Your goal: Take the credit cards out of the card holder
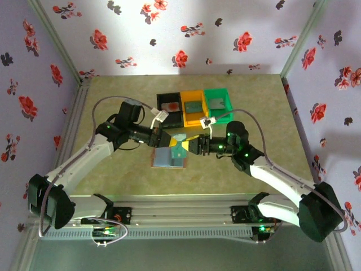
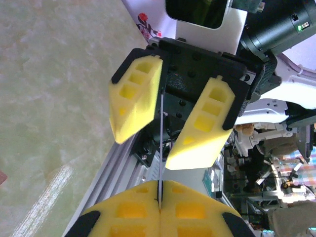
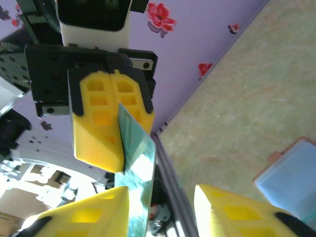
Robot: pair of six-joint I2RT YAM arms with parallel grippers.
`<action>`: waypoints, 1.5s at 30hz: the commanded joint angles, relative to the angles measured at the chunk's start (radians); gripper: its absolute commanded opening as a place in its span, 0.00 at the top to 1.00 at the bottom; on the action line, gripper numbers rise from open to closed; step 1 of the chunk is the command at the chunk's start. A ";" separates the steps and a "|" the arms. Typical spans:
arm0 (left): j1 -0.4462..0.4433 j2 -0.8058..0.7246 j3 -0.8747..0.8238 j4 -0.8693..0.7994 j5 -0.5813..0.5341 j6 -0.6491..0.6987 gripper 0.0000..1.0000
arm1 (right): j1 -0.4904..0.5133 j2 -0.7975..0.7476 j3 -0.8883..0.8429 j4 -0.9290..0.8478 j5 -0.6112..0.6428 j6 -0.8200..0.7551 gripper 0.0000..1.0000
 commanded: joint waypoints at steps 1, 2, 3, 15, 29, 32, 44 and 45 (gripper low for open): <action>-0.010 -0.015 0.022 0.018 0.042 0.011 1.00 | 0.012 0.006 -0.019 0.168 -0.043 0.062 0.74; -0.011 -0.016 0.020 0.021 0.043 0.010 1.00 | 0.013 0.007 -0.023 0.182 -0.047 0.070 0.79; -0.012 -0.018 0.019 0.027 0.043 0.007 1.00 | 0.014 0.008 -0.029 0.194 -0.047 0.077 0.84; 0.018 -0.131 -0.156 0.515 -0.001 -0.289 0.45 | -0.049 -0.039 -0.097 0.382 0.197 0.217 1.00; -0.072 -0.128 -0.503 1.344 -0.462 -0.680 0.27 | 0.015 -0.036 -0.146 0.595 0.696 0.335 1.00; -0.114 -0.041 -0.521 1.534 -0.573 -0.727 0.26 | 0.042 -0.040 -0.151 0.611 0.739 0.317 1.00; -0.235 0.142 -0.434 1.683 -0.739 -0.719 0.33 | 0.092 -0.026 -0.185 0.673 0.830 0.314 1.00; -0.238 0.143 -0.435 1.683 -0.748 -0.716 0.35 | 0.095 -0.025 -0.187 0.674 0.833 0.314 1.00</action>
